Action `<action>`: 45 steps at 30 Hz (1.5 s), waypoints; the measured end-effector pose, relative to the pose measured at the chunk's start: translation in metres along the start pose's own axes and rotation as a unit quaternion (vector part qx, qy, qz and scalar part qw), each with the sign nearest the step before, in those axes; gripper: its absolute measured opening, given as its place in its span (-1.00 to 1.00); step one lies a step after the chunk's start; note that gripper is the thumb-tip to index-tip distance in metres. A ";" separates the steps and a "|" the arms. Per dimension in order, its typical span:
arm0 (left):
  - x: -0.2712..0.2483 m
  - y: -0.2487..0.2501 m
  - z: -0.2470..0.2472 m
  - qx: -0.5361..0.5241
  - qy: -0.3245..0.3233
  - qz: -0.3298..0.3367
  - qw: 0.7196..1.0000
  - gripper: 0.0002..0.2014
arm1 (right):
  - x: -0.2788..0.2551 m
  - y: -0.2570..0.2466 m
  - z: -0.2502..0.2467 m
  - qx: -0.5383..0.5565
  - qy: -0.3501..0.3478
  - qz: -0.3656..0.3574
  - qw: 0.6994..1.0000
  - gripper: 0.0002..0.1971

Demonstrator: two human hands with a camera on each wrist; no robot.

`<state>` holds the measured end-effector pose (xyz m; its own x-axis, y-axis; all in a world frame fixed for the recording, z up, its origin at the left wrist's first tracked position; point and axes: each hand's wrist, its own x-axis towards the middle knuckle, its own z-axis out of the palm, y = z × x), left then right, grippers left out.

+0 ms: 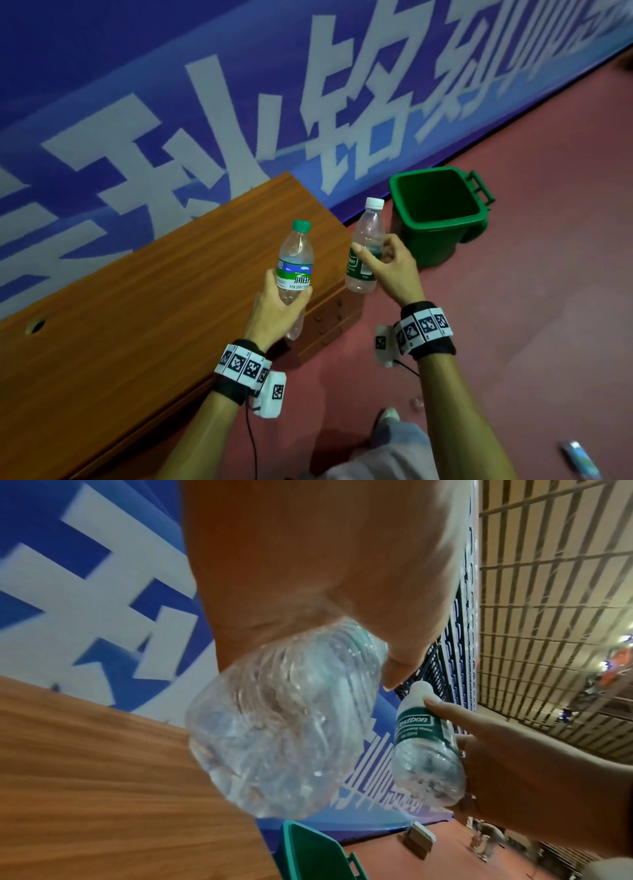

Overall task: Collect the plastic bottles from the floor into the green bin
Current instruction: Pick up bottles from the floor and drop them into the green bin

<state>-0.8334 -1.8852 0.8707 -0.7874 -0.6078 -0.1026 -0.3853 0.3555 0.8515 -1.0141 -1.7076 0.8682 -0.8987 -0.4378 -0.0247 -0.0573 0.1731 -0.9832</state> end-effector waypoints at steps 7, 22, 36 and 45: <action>0.085 0.092 0.090 -0.025 -0.018 0.064 0.997 -0.53 | 0.081 0.003 -0.121 0.053 0.126 0.026 0.990 -0.59; 0.324 0.142 0.224 -0.022 -0.064 0.065 0.996 -0.54 | 0.305 0.078 -0.228 0.026 0.227 0.100 0.968 -0.50; 0.583 0.201 0.329 0.064 -0.156 0.023 0.986 -0.55 | 0.561 0.135 -0.300 -0.001 0.262 0.203 0.944 -0.42; 0.659 0.178 0.398 0.105 -0.173 -0.092 0.975 -0.45 | 0.680 0.231 -0.306 -0.150 0.080 0.357 0.918 -0.49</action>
<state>-1.6119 -1.9399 0.7497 -0.7965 -0.4122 -0.4423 -0.5973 0.4229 0.6815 -1.7712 -1.6954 0.6800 -0.8048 0.0138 -0.5934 0.4761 0.6119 -0.6315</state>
